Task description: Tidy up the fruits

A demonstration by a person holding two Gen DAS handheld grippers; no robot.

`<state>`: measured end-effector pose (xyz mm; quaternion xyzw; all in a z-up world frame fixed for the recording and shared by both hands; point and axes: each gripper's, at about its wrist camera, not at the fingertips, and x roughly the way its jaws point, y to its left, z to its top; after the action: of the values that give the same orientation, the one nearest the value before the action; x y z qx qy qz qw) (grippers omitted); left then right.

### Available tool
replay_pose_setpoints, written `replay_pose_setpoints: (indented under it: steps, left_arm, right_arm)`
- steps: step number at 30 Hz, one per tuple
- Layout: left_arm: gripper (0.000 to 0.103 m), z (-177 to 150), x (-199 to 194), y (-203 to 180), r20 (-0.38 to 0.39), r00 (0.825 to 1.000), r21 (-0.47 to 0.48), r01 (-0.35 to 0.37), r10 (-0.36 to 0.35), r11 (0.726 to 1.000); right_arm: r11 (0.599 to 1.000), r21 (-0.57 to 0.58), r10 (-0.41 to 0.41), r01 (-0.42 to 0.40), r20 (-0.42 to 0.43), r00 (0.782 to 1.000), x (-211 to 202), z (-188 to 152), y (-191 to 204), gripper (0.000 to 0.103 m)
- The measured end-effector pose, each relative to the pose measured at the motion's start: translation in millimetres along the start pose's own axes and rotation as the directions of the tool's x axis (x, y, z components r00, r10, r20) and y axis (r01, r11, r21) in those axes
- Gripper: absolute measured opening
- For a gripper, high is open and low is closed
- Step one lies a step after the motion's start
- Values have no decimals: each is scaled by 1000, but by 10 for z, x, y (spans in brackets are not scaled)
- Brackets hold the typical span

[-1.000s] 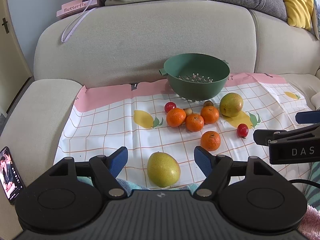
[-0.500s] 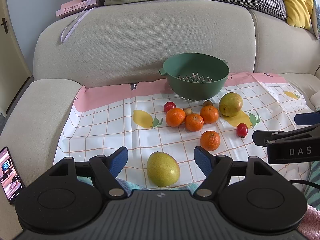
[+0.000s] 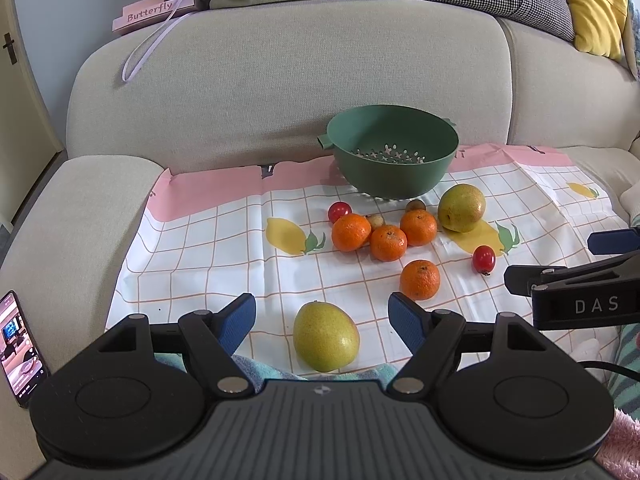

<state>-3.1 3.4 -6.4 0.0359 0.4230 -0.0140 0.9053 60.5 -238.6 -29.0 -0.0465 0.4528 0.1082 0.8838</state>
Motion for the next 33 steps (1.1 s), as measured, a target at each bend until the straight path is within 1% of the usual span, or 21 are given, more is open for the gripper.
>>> replay_pose_setpoints:
  steps: [15,23,26,28,30,33]
  left_arm:
    - [88,8,2,2,-2,1000,1,1,-1,1000]
    - [88,22,17,5,-18,1000,10,13,-13,1000]
    - [88,34,21,2,-16,1000,30,20,-20,999]
    - [87,37,32,6,-17,1000,38,21,-20,999]
    - [81,40,48,23,-23,999,34,30,-29,999]
    - [79,38,94,58,-41,997,17,70,-70,997]
  right_arm:
    - [1000,7,2,-2,-8,1000,9,-10,-5,99]
    - [1000,10,7,-7,-21,1000,30,-3,-10,99]
    - [999,18,31,-31,-17,999,55,-12,-31,99]
    - [998,31,54,-53,-7,999,71,-31,-58,99]
    - [997,33,70,-70,15,997,91,-59,-74,99]
    - [997,12,79,-79,48,996,128,-103,-71,99]
